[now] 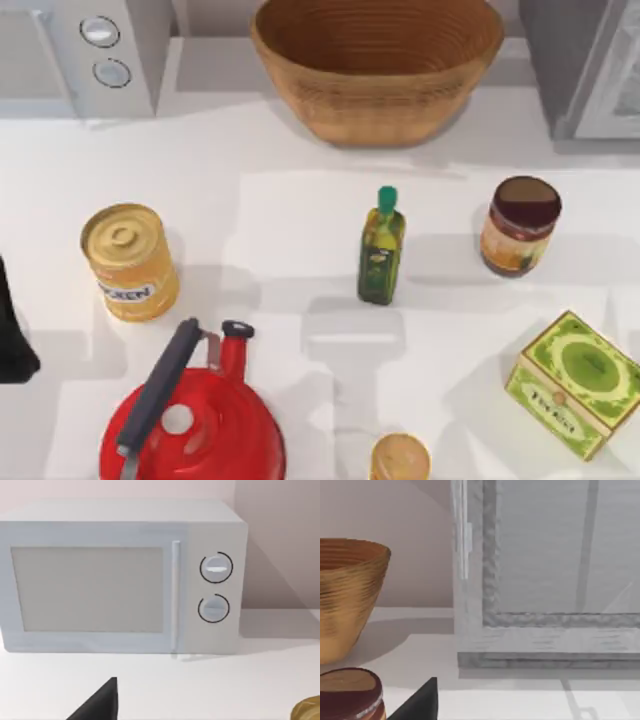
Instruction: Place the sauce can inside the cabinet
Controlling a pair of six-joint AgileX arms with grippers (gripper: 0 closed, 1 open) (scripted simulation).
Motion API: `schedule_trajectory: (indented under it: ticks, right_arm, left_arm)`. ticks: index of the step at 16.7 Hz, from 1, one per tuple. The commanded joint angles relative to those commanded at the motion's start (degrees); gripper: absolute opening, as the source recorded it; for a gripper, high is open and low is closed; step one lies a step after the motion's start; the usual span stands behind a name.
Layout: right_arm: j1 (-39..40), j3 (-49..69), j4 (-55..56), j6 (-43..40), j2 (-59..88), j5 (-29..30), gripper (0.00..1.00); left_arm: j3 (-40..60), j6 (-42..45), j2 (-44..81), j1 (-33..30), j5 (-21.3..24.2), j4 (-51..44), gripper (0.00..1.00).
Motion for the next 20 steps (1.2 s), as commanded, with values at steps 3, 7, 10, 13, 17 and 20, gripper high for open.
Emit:
schedule_trajectory:
  ticks: [3,7,10,13,17,20]
  right_arm:
    - [0.0,0.5,-0.5,-0.6,0.6,-0.4,1.0]
    - [-0.6,7.4,-7.2,-8.7,8.7,-5.6,1.0]
    - [-1.6,17.1,-16.5,-21.2,21.2,-12.9,1.0]
    - [-3.0,29.2,-28.0,-38.3,38.7,-22.1,1.0]
    - [-5.1,47.7,-45.4,-65.4,66.8,-35.9,1.0]
    - [-7.0,62.0,-58.7,-86.9,88.7,-46.6,1.0]
  left_arm:
    - [0.0,0.0,0.0,0.0,0.0,0.0,1.0]
    - [0.0,0.0,0.0,0.0,0.0,0.0,1.0]
    - [0.0,0.0,0.0,0.0,0.0,0.0,1.0]
    - [0.0,0.0,0.0,0.0,0.0,0.0,1.0]
    - [0.0,0.0,0.0,0.0,0.0,0.0,1.0]
    - [0.0,0.0,0.0,0.0,0.0,0.0,1.0]
